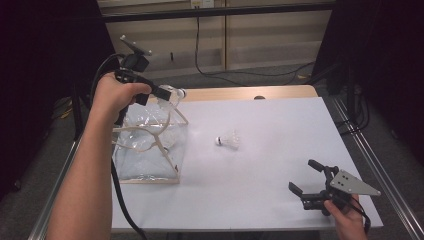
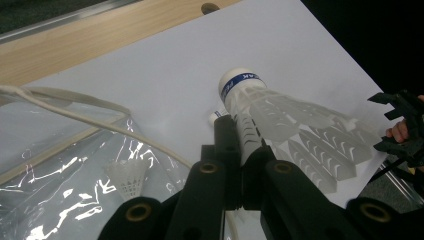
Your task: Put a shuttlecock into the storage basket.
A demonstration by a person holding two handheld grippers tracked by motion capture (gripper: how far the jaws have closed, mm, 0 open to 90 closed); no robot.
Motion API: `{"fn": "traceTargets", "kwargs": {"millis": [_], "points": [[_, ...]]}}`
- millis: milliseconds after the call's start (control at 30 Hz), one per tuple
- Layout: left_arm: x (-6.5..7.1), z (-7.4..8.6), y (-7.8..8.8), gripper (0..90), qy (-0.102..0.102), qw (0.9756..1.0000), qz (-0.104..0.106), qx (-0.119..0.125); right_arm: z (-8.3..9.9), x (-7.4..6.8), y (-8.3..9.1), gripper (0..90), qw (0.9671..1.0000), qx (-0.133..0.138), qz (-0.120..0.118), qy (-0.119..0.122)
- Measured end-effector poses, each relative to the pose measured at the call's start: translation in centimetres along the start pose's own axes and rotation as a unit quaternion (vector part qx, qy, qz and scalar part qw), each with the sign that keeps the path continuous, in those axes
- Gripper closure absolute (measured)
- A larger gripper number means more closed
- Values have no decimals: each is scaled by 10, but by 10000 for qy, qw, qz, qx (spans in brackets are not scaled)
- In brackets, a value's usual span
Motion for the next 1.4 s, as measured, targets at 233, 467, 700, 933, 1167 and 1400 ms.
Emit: {"fn": "traceTargets", "kwargs": {"millis": [233, 467, 700, 933, 1167, 1400], "points": [[-5, 3, 1, 899, 28, 10000, -69, -15, 0, 0, 0, 4, 10000, -1, 2, 4], [-11, 6, 4, 899, 112, 9999, -118, 3, 0, 0, 0, 4, 10000, 12, 14, -8], [-16, 9, 6, 898, 195, 9996, -218, 53, 0, 0, 0, 4, 10000, 0, 6, -5], [-25, 14, 9, 898, 258, 9992, -310, 45, 0, 1, 0, 4, 10000, 14, 18, 3], [-33, 17, 12, 898, 412, 9984, -389, 89, 0, 1, 1, 6, 10000, 21, 36, -6], [-42, 21, 12, 898, 535, 9975, -457, 101, 0, 1, 1, 6, 10000, 23, 32, 2]]}}
Point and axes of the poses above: each handheld gripper's, and its own axes: y roughly backward along the jaws, z roughly out of its underside, x roughly to its right, the point moved 7 cm from there along -y, roughly forward along the jaws, and after that the axes turned 4 degrees about -x, right-handed, at the moved point
